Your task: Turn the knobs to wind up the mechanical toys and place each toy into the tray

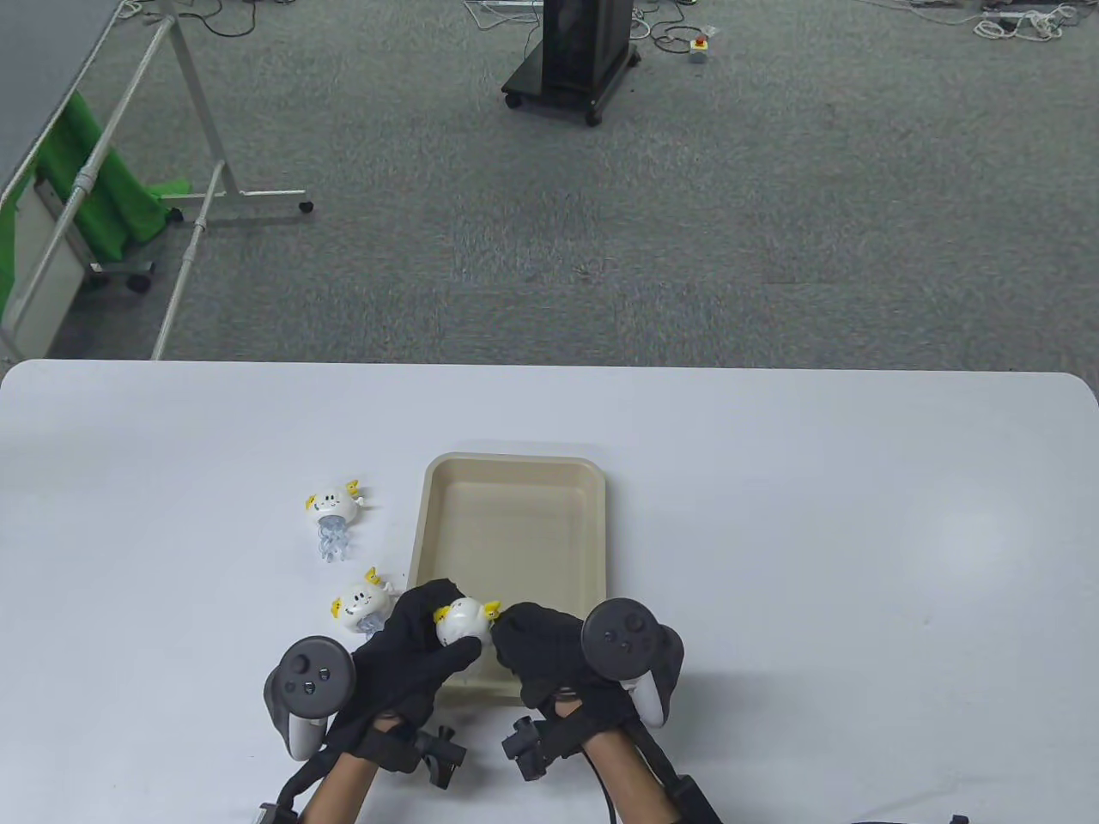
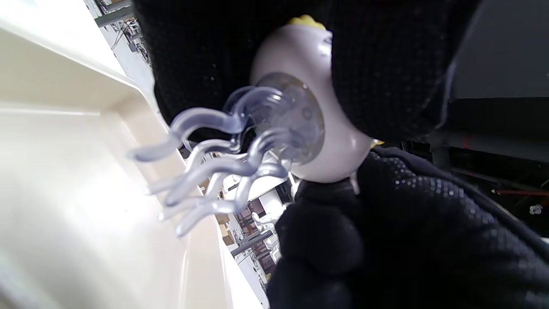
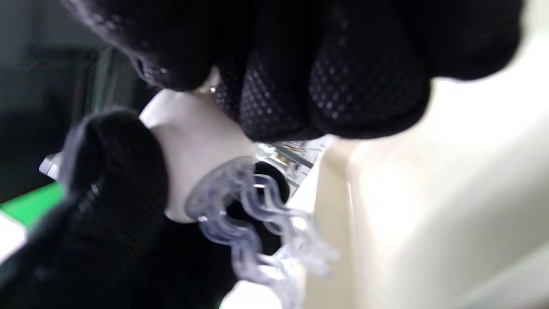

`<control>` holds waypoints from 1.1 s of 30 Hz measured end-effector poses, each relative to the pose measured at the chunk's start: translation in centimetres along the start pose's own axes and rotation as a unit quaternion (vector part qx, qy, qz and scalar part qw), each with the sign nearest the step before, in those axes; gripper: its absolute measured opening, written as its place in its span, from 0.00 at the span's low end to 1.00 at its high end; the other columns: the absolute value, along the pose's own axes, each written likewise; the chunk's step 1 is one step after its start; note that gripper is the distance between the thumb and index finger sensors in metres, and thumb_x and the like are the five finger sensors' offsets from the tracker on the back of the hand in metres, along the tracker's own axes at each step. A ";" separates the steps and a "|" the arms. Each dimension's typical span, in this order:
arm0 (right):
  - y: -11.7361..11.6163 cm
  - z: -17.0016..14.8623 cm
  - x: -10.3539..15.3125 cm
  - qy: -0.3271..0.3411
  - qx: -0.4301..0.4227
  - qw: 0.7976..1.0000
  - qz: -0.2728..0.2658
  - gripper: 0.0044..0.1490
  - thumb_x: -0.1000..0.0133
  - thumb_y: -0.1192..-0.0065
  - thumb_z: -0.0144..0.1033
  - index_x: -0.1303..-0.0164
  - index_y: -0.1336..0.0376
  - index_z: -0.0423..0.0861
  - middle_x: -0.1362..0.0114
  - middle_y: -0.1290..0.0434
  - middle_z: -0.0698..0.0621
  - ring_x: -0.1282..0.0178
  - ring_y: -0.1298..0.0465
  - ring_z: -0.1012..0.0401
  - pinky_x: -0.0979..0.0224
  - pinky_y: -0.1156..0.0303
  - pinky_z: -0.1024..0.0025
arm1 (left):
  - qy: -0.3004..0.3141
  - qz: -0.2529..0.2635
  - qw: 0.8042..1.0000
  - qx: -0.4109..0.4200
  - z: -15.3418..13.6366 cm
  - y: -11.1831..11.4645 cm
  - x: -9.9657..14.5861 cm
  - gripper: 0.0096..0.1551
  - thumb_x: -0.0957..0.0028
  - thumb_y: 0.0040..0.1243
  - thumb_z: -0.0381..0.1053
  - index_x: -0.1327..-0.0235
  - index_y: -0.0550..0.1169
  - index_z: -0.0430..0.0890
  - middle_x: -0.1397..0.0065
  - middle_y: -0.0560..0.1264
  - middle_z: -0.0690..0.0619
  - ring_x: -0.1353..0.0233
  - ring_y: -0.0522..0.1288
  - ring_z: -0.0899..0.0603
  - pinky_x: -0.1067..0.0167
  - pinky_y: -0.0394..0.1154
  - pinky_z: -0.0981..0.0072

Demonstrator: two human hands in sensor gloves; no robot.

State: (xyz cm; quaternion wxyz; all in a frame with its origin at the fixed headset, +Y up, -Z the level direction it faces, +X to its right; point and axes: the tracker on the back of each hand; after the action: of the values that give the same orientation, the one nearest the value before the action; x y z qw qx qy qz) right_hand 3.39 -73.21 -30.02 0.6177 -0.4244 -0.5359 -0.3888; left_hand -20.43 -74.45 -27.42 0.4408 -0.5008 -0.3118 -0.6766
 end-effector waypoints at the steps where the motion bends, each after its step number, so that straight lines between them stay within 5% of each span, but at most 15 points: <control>1: -0.1 -0.7 0.0 -0.045 -0.041 0.998 0.006 0.26 0.51 0.37 0.46 0.64 0.26 0.35 0.66 0.17 0.45 0.72 0.18 0.54 0.63 0.21 0.56 | 0.002 -0.003 1.000 -0.006 0.0 0.1 0.0 0.45 0.62 0.74 0.58 0.29 0.73 0.47 0.31 0.79 0.47 0.39 0.89 0.40 0.44 0.90 0.60; 4: -0.3 -1.6 0.0 -0.091 -0.108 0.990 0.007 0.25 0.50 0.37 0.46 0.67 0.26 0.34 0.69 0.17 0.45 0.76 0.18 0.56 0.67 0.21 0.58 | 0.002 -0.003 1.000 -0.007 0.0 0.1 0.0 0.45 0.62 0.74 0.58 0.29 0.73 0.47 0.31 0.79 0.47 0.39 0.89 0.40 0.44 0.90 0.61; 9: -0.3 -1.1 0.1 -0.050 -0.051 0.997 0.014 0.27 0.50 0.37 0.48 0.62 0.26 0.36 0.63 0.17 0.45 0.71 0.17 0.54 0.62 0.21 0.56 | -0.003 0.003 1.000 -0.006 -0.3 -0.1 0.0 0.45 0.62 0.74 0.58 0.29 0.73 0.46 0.31 0.79 0.47 0.40 0.89 0.40 0.45 0.90 0.60; 13: 0.2 0.0 1.3 0.017 0.025 0.994 -0.103 0.31 0.52 0.35 0.49 0.51 0.28 0.38 0.51 0.18 0.42 0.58 0.18 0.49 0.51 0.23 0.52 | -0.011 0.013 1.000 -0.006 -0.7 -0.4 0.1 0.45 0.62 0.74 0.58 0.29 0.73 0.46 0.32 0.79 0.47 0.40 0.89 0.40 0.45 0.90 0.61; 17: 0.4 1.9 2.3 0.103 0.127 0.978 -0.127 0.36 0.52 0.34 0.48 0.39 0.34 0.40 0.39 0.24 0.42 0.46 0.21 0.48 0.40 0.25 0.51 | -0.014 0.020 1.000 0.006 -0.8 -0.7 0.1 0.45 0.62 0.74 0.58 0.29 0.73 0.46 0.32 0.79 0.47 0.40 0.89 0.40 0.46 0.90 0.61; 21: -0.7 3.5 3.5 0.195 0.248 0.939 -0.139 0.37 0.52 0.32 0.45 0.34 0.37 0.42 0.33 0.27 0.43 0.39 0.23 0.48 0.33 0.28 0.51 | -0.017 0.023 1.000 0.013 -0.8 -0.8 0.1 0.45 0.62 0.74 0.58 0.29 0.73 0.46 0.32 0.79 0.46 0.40 0.89 0.40 0.46 0.90 0.61; 28: -4.0 4.1 4.7 0.282 0.454 0.833 -0.146 0.40 0.53 0.31 0.46 0.32 0.39 0.44 0.29 0.29 0.45 0.34 0.25 0.49 0.28 0.30 0.51 | -0.022 0.027 0.999 0.026 -0.8 -0.8 0.1 0.45 0.61 0.74 0.58 0.29 0.73 0.46 0.32 0.79 0.46 0.40 0.89 0.40 0.46 0.90 0.61; 33: -4.9 4.4 4.9 0.304 0.489 0.796 -0.184 0.37 0.52 0.31 0.43 0.35 0.38 0.43 0.32 0.27 0.46 0.37 0.23 0.50 0.30 0.28 0.53 | -0.027 0.028 0.998 0.042 -0.8 -0.9 0.1 0.45 0.61 0.74 0.58 0.29 0.73 0.45 0.32 0.79 0.46 0.41 0.89 0.40 0.46 0.90 0.60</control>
State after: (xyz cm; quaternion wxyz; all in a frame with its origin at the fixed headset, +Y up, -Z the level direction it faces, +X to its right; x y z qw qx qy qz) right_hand -2.03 -70.81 -24.30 0.7908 0.1811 -0.5073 -0.2905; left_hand -21.60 -74.83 -27.55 0.4714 -0.5086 -0.3378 -0.6363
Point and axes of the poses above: the tracker on the back of each hand, its own z axis roughly to the thumb side, its own x axis roughly from the fingertips to the wrist, y = z × x
